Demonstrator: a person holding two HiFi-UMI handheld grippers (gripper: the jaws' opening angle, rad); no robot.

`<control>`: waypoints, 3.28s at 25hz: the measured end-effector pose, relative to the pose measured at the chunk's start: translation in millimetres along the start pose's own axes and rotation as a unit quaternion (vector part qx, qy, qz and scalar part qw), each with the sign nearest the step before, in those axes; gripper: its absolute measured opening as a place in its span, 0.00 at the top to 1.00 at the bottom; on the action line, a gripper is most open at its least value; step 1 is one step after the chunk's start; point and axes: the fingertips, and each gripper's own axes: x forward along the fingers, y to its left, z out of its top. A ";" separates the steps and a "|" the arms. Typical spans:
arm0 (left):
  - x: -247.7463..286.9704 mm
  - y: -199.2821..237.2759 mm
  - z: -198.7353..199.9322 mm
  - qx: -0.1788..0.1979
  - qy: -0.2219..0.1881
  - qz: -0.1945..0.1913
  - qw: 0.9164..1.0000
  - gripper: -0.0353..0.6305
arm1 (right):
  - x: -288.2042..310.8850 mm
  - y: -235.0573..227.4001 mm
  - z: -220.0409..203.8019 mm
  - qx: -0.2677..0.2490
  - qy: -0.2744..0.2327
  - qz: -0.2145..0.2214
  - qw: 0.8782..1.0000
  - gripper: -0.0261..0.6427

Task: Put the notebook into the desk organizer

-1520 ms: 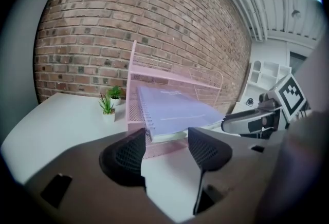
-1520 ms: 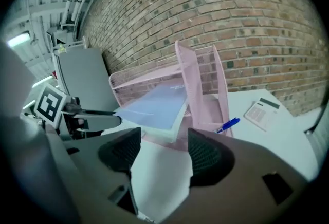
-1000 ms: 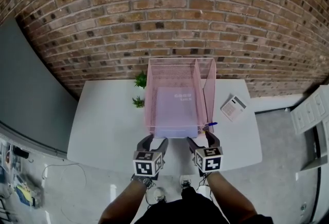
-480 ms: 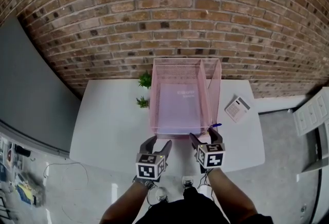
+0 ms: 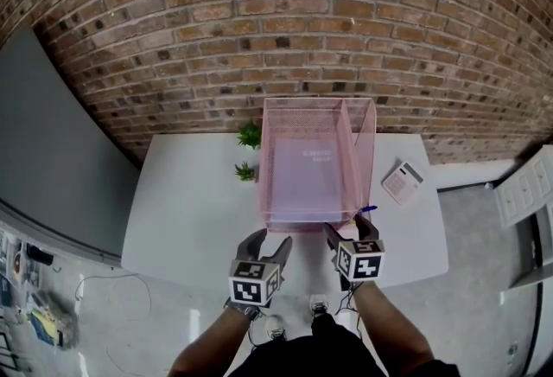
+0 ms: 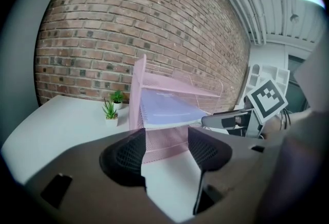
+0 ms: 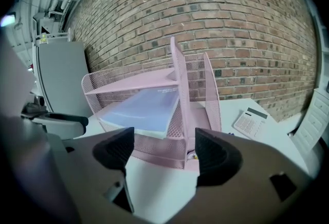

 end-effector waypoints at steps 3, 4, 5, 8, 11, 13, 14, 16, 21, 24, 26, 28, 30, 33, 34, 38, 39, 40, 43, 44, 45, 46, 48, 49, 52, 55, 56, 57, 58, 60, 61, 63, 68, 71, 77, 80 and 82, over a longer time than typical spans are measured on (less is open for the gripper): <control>-8.0 -1.8 1.7 0.005 -0.004 -0.006 1.000 0.56 | -10.2 4.5 1.4 -0.001 -0.008 0.000 1.000 0.40; -11.1 -2.8 1.7 0.008 -0.005 -0.009 1.000 0.56 | -14.5 5.7 1.5 -0.002 -0.011 -0.001 1.000 0.41; -14.7 -4.1 1.6 0.010 -0.007 -0.011 1.000 0.56 | -19.2 7.1 1.3 -0.003 -0.015 -0.002 1.000 0.42; -29.2 -6.9 3.0 0.020 -0.016 -0.017 1.000 0.57 | -35.4 15.1 -0.7 -0.004 -0.026 0.000 1.000 0.48; -46.6 -9.4 5.4 0.033 -0.026 -0.022 0.999 0.62 | -52.8 29.0 -1.6 -0.006 -0.042 0.009 0.999 0.60; -59.0 -12.0 6.6 0.042 -0.036 -0.027 0.998 0.66 | -65.1 40.1 -2.1 -0.008 -0.056 0.017 0.998 0.70; -66.1 -13.9 7.0 0.046 -0.043 -0.030 0.998 0.69 | -71.9 46.2 -2.4 -0.009 -0.063 0.021 0.998 0.75; -80.9 -18.3 8.1 0.056 -0.057 -0.032 0.996 0.77 | -86.4 59.0 -3.0 -0.011 -0.077 0.031 0.996 0.88; -106.1 -35.2 8.6 0.072 -0.082 -0.049 0.993 0.93 | -125.9 91.7 3.5 -0.008 -0.127 0.085 0.988 0.96; -117.9 -53.4 3.5 0.065 -0.090 -0.073 0.991 0.94 | -151.2 104.9 10.4 -0.022 -0.154 0.112 0.982 0.96; -124.9 -64.5 0.1 0.065 -0.094 -0.076 0.991 0.94 | -166.2 111.3 13.3 -0.035 -0.162 0.126 0.978 0.96; -131.9 -77.5 -4.8 0.064 -0.094 -0.076 0.991 0.94 | -181.7 116.5 14.3 -0.054 -0.168 0.140 0.974 0.96; -139.8 -94.8 -9.9 0.065 -0.095 -0.076 0.990 0.94 | -198.8 118.8 13.6 -0.075 -0.172 0.154 0.970 0.96; -153.3 -124.7 -17.0 0.068 -0.105 -0.067 0.990 0.94 | -224.9 115.8 6.9 -0.101 -0.176 0.176 0.963 0.96; -157.9 -135.3 -20.3 0.066 -0.109 -0.062 0.990 0.94 | -233.9 113.0 2.5 -0.105 -0.178 0.185 0.961 0.96; -177.9 -184.0 -40.1 0.061 -0.118 -0.030 0.991 0.94 | -273.9 94.9 -25.4 -0.114 -0.173 0.218 0.954 0.96; -183.9 -196.9 -46.4 0.060 -0.118 -0.021 0.991 0.94 | -284.5 90.3 -33.9 -0.117 -0.170 0.227 0.952 0.96; -189.9 -209.3 -52.6 0.057 -0.118 -0.013 0.991 0.94 | -294.9 85.6 -42.2 -0.120 -0.168 0.236 0.950 0.96; -207.5 -242.3 -68.4 0.048 -0.118 0.010 0.992 0.94 | -324.7 73.8 -62.5 -0.124 -0.161 0.258 0.944 0.96; -213.2 -252.0 -73.2 0.045 -0.118 0.016 0.992 0.94 | -333.8 71.0 -68.1 -0.125 -0.159 0.264 0.943 0.96; -219.1 -261.2 -78.1 0.043 -0.117 0.022 0.992 0.94 | -342.2 68.9 -73.6 -0.125 -0.158 0.270 0.941 0.96; -225.1 -269.3 -83.2 0.041 -0.116 0.028 0.992 0.94 | -349.7 67.5 -78.9 -0.126 -0.157 0.275 0.940 0.96; -237.3 -281.2 -93.1 0.041 -0.111 0.040 0.992 0.94 | -361.6 67.6 -88.5 -0.125 -0.155 0.285 0.938 0.96; -243.4 -284.8 -97.5 0.042 -0.109 0.046 0.992 0.94 | -366.4 68.9 -93.0 -0.125 -0.155 0.289 0.936 0.96; -260.2 -289.7 -107.3 0.041 -0.105 0.061 0.992 0.94 | -378.6 75.5 -102.8 -0.126 -0.157 0.301 0.932 0.96; -274.9 -290.0 -113.1 0.038 -0.104 0.070 0.991 0.94 | -385.5 84.5 -110.3 -0.122 -0.155 0.307 0.931 0.96; -280.1 -288.7 -114.7 0.037 -0.104 0.071 0.991 0.94 | -387.0 88.8 -113.2 -0.120 -0.154 0.309 0.931 0.96; -285.5 -286.6 -116.3 0.037 -0.105 0.073 0.991 0.94 | -388.6 93.7 -116.0 -0.118 -0.151 0.310 0.931 0.96; -291.1 -283.7 -117.8 0.036 -0.105 0.075 0.991 0.94 | -390.1 99.1 -118.5 -0.117 -0.150 0.310 0.931 0.96; -301.7 -276.6 -120.7 0.032 -0.107 0.078 0.991 0.94 | -392.5 110.9 -122.7 -0.116 -0.148 0.310 0.932 0.96; -306.3 -272.8 -122.7 0.031 -0.108 0.078 0.991 0.94 | -393.2 117.0 -125.2 -0.116 -0.147 0.310 0.932 0.96; -314.5 -265.7 -127.8 0.029 -0.110 0.075 0.991 0.94 | -395.6 128.8 -131.1 -0.118 -0.147 0.307 0.933 0.96; -332.0 -255.2 -130.2 0.028 -0.117 0.052 0.991 0.94 | -409.7 149.1 -135.4 -0.123 -0.151 0.283 0.939 0.96; -337.1 -254.7 -124.5 0.032 -0.124 0.029 0.991 0.94 | -416.2 151.3 -133.1 -0.121 -0.155 0.261 0.945 0.96; -336.5 -254.8 -120.6 0.034 -0.128 -0.005 0.991 0.94 | -423.3 145.8 -133.9 -0.109 -0.161 0.221 0.956 0.96; -333.3 -259.8 -118.1 0.041 -0.127 -0.021 0.991 0.94 | -426.4 140.3 -132.8 -0.104 -0.165 0.205 0.959 0.96; -330.6 -263.0 -116.4 0.046 -0.124 -0.029 0.991 0.94 | -427.3 136.2 -132.0 -0.100 -0.166 0.198 0.961 0.96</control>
